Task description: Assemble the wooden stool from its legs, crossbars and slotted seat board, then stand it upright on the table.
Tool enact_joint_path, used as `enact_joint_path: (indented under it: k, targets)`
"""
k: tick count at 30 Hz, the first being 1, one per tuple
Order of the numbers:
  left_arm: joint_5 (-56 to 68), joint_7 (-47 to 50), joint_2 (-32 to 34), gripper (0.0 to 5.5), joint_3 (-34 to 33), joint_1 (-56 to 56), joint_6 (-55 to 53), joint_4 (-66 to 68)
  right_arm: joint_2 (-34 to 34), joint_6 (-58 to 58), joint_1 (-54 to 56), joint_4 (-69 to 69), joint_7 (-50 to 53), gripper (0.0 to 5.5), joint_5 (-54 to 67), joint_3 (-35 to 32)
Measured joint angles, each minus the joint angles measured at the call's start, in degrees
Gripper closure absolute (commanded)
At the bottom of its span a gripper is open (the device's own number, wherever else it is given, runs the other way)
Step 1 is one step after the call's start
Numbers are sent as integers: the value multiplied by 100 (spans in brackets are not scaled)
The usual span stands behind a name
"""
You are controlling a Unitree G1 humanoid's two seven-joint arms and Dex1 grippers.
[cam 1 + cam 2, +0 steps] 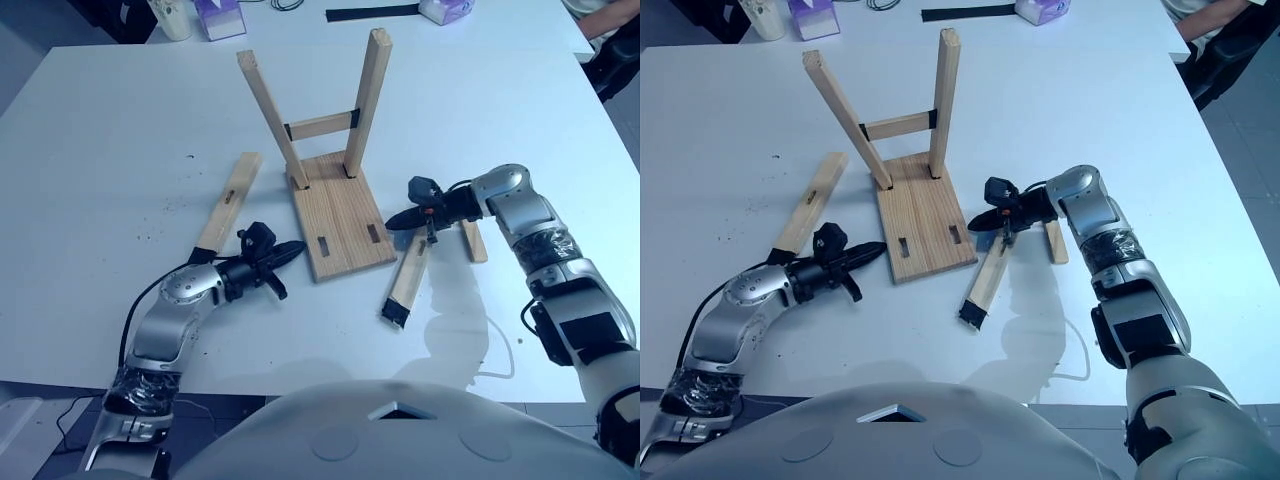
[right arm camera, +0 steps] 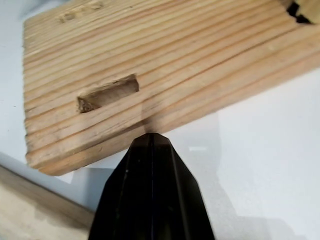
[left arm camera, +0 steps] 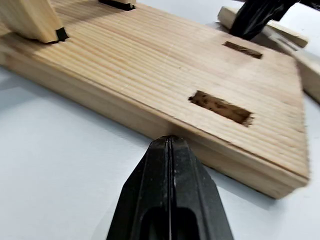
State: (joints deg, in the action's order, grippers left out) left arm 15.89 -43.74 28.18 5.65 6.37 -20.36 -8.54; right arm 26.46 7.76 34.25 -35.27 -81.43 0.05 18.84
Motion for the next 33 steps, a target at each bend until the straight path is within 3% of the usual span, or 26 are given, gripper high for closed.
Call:
enact_joint_path:
  k: [16,20,23,27,33]
  targets:
    - [-108,84,-9,549,-136,-247,367,535,-192,219,-326,175,255,550,265,-229]
    - [292,347,-135,549,-736,-159,327,326,-88,442,-534,526,504,550,584,-641]
    - [1037,821,-314,549,-1690,-76,154,-356,381,740,-784,1396,732,550,1028,-1330]
    - [1511,1716,-935,495,-2041,99,-59,-1151,440,954,-1528,2394,1797,550,1300,-2102]
    - [500,3636,-2204,392,-1692,898,123,-1825,-277,1013,-2266,3071,4592,454,993,-3052]
